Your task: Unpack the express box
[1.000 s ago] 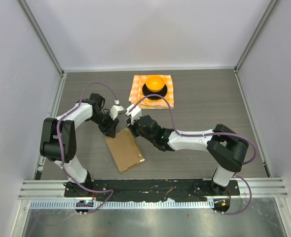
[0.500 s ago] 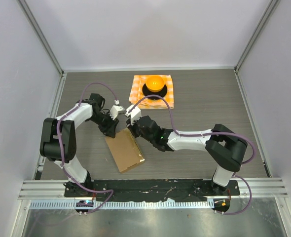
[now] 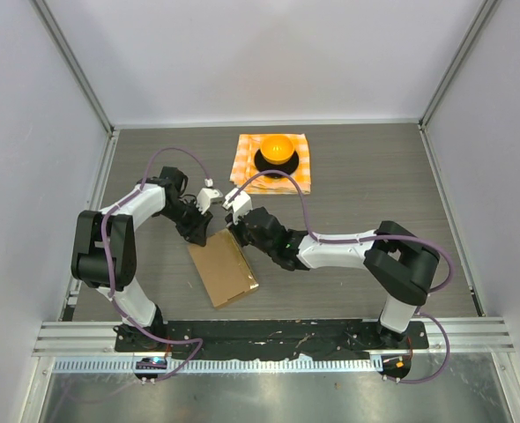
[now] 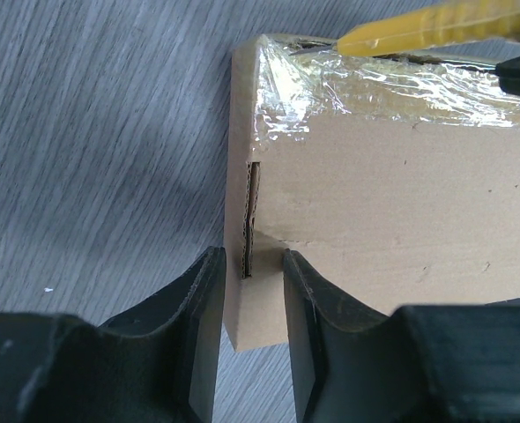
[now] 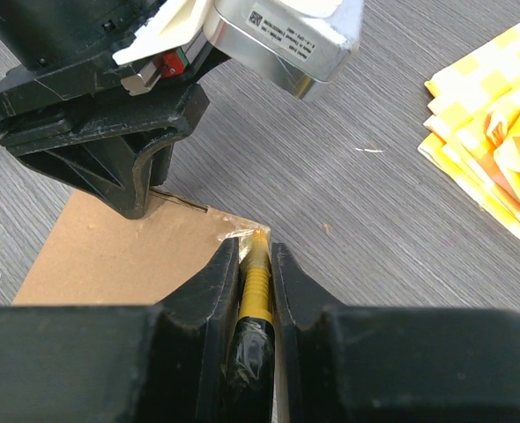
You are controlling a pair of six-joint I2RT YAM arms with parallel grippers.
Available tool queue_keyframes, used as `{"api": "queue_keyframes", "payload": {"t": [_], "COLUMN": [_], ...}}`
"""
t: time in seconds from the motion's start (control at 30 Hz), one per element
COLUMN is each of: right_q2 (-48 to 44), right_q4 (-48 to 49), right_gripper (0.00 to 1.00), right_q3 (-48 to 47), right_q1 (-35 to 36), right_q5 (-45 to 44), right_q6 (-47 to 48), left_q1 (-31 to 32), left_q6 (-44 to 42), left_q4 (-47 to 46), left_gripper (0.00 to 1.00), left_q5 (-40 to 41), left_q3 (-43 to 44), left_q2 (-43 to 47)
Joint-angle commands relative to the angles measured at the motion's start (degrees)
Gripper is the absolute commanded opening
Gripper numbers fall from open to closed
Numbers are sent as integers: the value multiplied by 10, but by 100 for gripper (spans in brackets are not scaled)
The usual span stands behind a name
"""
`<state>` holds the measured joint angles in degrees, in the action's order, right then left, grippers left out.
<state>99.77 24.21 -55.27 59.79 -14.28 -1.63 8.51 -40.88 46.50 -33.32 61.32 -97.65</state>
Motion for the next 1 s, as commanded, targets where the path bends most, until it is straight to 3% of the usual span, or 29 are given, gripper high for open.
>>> {"api": "queue_keyframes", "payload": {"t": [0.0,0.37,0.43,0.57,0.67,0.97], "right_q2": [13,32,30,30,32,21], "right_q4": [-2,-74,-88,-143,-172,-238], "right_gripper": [1,1,1,1,1,1], "right_q3": [0,-13,-21,-55,-72,-85], "right_q1": [3,6,7,23,33,74], "right_q5": [-1,-7,-7,-12,-21,-99], "right_q6": [-1,8,9,10,1,-50], "left_q1": [3,4,4,7,9,19], "left_q6": [-6,13,26,112,142,184], "left_q4": [-4,-4,-10,-69,-96,-152], "left_gripper": [36,33,28,6,0,0], "left_q5": [23,17,20,64,100,196], "left_q3": [-16,-14,-13,-14,-16,-44], "left_q2": [-1,3,3,1,0,2]}}
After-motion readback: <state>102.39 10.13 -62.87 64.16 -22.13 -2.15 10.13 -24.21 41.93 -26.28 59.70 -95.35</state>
